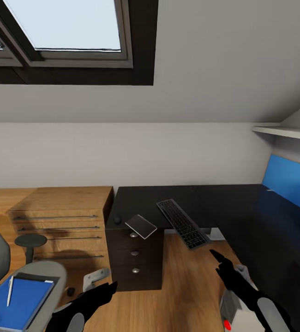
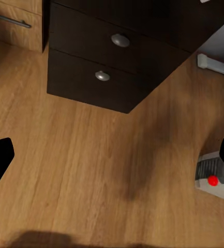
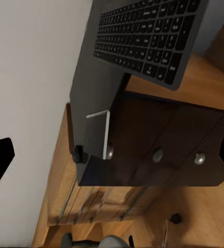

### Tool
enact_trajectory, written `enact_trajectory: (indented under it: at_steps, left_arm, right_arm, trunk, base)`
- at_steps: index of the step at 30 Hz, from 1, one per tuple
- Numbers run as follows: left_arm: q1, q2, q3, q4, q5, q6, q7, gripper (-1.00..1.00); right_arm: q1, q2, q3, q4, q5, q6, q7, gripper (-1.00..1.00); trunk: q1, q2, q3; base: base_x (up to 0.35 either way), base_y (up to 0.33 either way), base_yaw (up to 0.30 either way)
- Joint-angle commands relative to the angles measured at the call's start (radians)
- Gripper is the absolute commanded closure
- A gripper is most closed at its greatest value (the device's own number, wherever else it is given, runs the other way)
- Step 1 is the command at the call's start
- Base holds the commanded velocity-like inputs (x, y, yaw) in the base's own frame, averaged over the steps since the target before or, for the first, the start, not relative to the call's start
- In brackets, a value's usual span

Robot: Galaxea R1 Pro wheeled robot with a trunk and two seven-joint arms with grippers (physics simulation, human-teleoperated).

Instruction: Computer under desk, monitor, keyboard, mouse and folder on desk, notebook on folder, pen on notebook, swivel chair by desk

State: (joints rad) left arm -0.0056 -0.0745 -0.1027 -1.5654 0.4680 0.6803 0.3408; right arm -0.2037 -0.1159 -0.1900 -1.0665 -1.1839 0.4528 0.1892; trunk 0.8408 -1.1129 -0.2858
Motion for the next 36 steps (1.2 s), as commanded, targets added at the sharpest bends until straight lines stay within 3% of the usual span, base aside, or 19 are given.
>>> enact_trajectory:
  at_steps: [1, 2, 9, 11, 13, 14, 16, 19, 21, 28, 36]
  left_arm:
    - [-0.001, 0.000, 0.000, -0.001, 0.011, 0.002, 0.009, -1.00]
    - [-0.001, 0.001, 0.000, -0.001, 0.011, 0.003, 0.007, -1.00]
    - [-0.001, 0.001, -0.004, -0.006, 0.012, 0.006, 0.001, -1.00]
    - [-0.001, 0.000, -0.015, -0.010, 0.029, 0.025, -0.007, -1.00]
    - [-0.001, 0.001, -0.049, -0.015, 0.075, 0.104, -0.018, -1.00]
    - [-0.001, 0.003, -0.072, -0.026, 0.141, 0.219, -0.026, -1.00]
    - [-0.001, 0.007, -0.075, -0.029, 0.153, 0.239, -0.027, -1.00]
    - [-0.001, 0.009, -0.078, -0.031, 0.159, 0.249, -0.028, -1.00]
    - [0.000, 0.010, -0.078, -0.031, 0.160, 0.252, -0.028, -1.00]
    - [-0.001, 0.010, -0.078, -0.031, 0.161, 0.255, -0.026, -1.00]
    - [-0.001, 0.010, -0.078, -0.031, 0.161, 0.255, -0.026, -1.00]
  right_arm:
    - [-0.001, -0.001, -0.003, 0.001, -0.002, 0.007, 0.031, -1.00]
    - [0.000, -0.003, -0.005, 0.001, 0.000, 0.010, 0.080, -1.00]
    - [0.000, -0.019, -0.007, 0.006, -0.004, 0.006, 0.110, -1.00]
    - [0.000, -0.019, -0.009, 0.007, -0.006, 0.008, 0.112, -1.00]
    - [0.000, -0.021, -0.009, 0.007, -0.007, 0.013, 0.111, -1.00]
    - [0.000, -0.020, -0.020, 0.006, -0.041, 0.029, 0.116, -1.00]
    - [0.000, -0.016, -0.027, 0.008, -0.106, 0.029, 0.116, -1.00]
    - [-0.001, -0.015, -0.030, 0.024, -0.158, 0.013, 0.111, -1.00]
    - [-0.001, -0.017, -0.030, 0.042, -0.168, 0.000, 0.106, -1.00]
    - [-0.010, -0.015, -0.028, 0.067, -0.177, -0.048, 0.103, -1.00]
    - [-0.011, -0.015, -0.028, 0.071, -0.180, -0.052, 0.107, -1.00]
  trunk:
    - [0.004, -0.008, -0.004]
    - [0.008, -0.015, -0.008]
    - [0.035, -0.064, -0.030]
    - [0.042, -0.078, -0.036]
    - [0.050, -0.092, -0.042]
    - [0.054, -0.099, -0.045]
    - [0.062, -0.113, -0.051]
    - [0.073, -0.134, -0.061]
    - [0.081, -0.148, -0.067]
    - [0.108, -0.197, -0.089]
    - [0.138, -0.253, -0.114]
  base:
    - [0.000, 0.000, 0.000]
    - [0.000, 0.000, 0.000]
    - [0.000, 0.000, 0.000]
    - [0.000, 0.000, 0.000]
    - [0.000, 0.000, 0.000]
    - [0.000, 0.000, 0.000]
    - [0.000, 0.000, 0.000]
    - [0.000, 0.000, 0.000]
    - [0.000, 0.000, 0.000]
    - [0.000, 0.000, 0.000]
    - [0.000, 0.000, 0.000]
